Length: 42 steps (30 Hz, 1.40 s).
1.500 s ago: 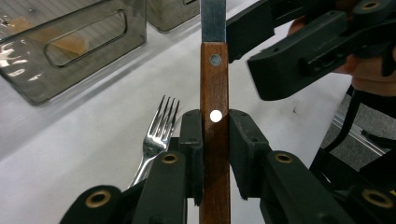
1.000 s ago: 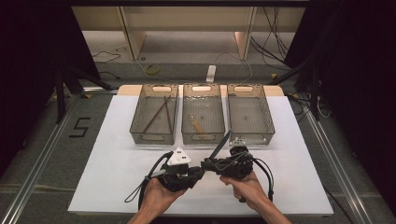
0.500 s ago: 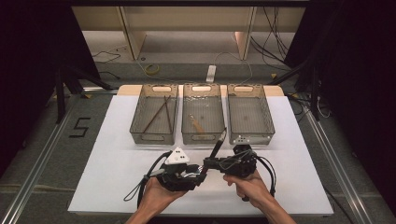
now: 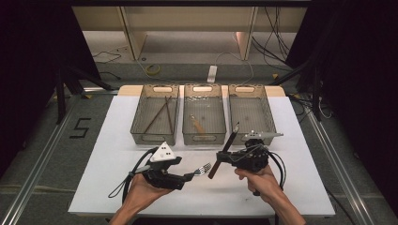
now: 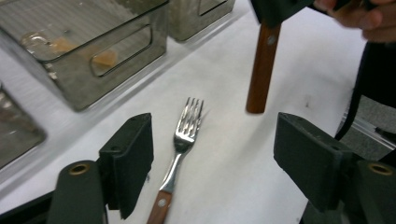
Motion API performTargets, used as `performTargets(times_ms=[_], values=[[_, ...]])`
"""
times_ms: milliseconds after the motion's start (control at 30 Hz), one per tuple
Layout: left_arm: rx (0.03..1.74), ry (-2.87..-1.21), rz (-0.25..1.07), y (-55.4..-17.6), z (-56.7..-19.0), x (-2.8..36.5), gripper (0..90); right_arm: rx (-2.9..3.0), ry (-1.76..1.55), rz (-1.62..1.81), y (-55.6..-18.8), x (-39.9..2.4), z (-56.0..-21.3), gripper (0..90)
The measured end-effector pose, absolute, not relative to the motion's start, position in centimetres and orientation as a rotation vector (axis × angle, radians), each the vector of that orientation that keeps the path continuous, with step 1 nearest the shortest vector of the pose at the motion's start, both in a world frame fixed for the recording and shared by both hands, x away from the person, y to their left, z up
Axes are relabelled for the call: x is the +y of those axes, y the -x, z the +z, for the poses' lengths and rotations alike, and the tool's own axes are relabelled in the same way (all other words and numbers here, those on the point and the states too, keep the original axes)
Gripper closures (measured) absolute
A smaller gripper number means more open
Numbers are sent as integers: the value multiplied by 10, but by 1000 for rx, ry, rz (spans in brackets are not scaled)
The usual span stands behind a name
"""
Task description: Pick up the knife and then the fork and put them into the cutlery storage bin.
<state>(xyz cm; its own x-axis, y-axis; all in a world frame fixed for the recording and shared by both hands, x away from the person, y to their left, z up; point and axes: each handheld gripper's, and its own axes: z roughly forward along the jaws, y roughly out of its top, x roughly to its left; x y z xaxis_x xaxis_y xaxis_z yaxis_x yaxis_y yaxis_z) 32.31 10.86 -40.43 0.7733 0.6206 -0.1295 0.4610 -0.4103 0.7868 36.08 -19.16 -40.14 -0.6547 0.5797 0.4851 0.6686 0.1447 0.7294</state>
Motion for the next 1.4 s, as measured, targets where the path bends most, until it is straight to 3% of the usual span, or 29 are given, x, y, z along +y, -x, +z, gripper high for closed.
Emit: performTargets(times_ms=[433, 867, 1400], values=[[861, -2084, 262, -327, -407, 129, 258, -2408, 1408, -1466, -383, -223, -377, 808], [877, -2062, 297, -326, -410, 142, 192, -2418, 1532, -1342, -442, -250, -343, 807], [883, -1983, 300, -321, -410, 153, 176, -2398, 1684, -1226, -497, -256, -344, 806]])
